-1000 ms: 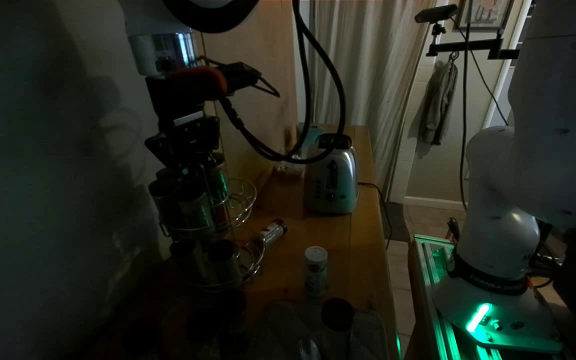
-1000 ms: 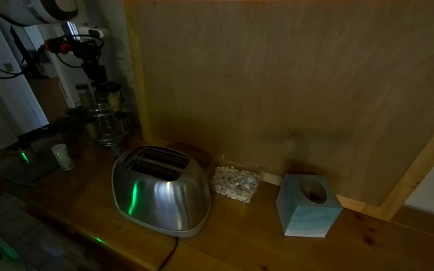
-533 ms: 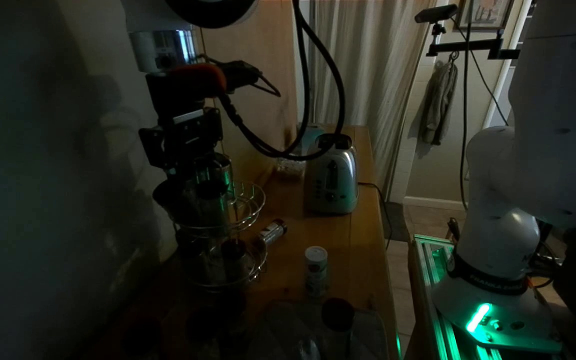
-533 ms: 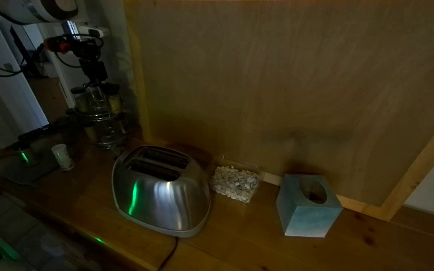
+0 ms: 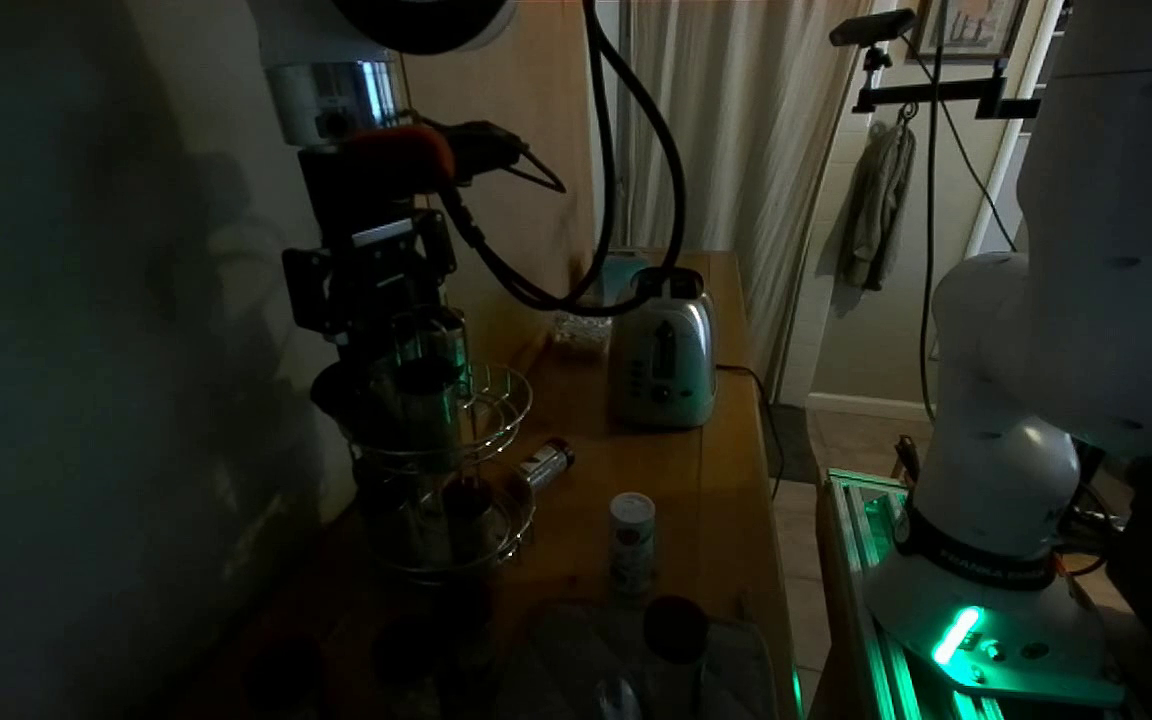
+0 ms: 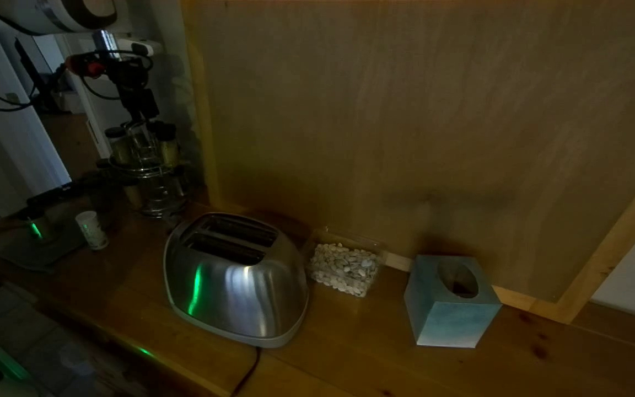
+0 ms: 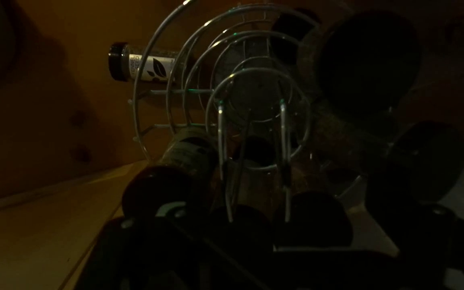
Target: Twist around the spice rack then put the bottle on the rack
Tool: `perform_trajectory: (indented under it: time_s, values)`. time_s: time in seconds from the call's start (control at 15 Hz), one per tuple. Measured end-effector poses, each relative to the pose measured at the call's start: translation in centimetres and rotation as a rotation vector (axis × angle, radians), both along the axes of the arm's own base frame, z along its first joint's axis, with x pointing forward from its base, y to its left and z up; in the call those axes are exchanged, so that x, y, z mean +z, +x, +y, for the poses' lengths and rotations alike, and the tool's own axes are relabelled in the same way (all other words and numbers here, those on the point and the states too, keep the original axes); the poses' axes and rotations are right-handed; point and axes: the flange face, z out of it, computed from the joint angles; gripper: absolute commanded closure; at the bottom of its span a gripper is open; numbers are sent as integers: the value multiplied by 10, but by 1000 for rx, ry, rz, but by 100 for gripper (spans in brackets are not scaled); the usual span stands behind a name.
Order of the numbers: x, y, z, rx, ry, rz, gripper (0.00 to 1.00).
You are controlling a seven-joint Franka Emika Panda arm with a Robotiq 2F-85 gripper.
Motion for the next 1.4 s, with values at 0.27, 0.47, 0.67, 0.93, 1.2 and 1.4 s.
perform_trajectory:
  time_s: [0.27, 0.47, 0.67, 0.93, 1.2, 1.4]
  values:
    - [3, -1, -2, -16, 0, -3, 0]
    - [7, -4, -3, -32, -6, 7, 0]
    - [9, -9, -5, -58, -17, 29, 0]
    - [22, -13, -5, -83, -15, 9, 0]
    - [41, -20, -1, -92, -9, -25, 0]
    - [52, -26, 7, -81, -3, -45, 0]
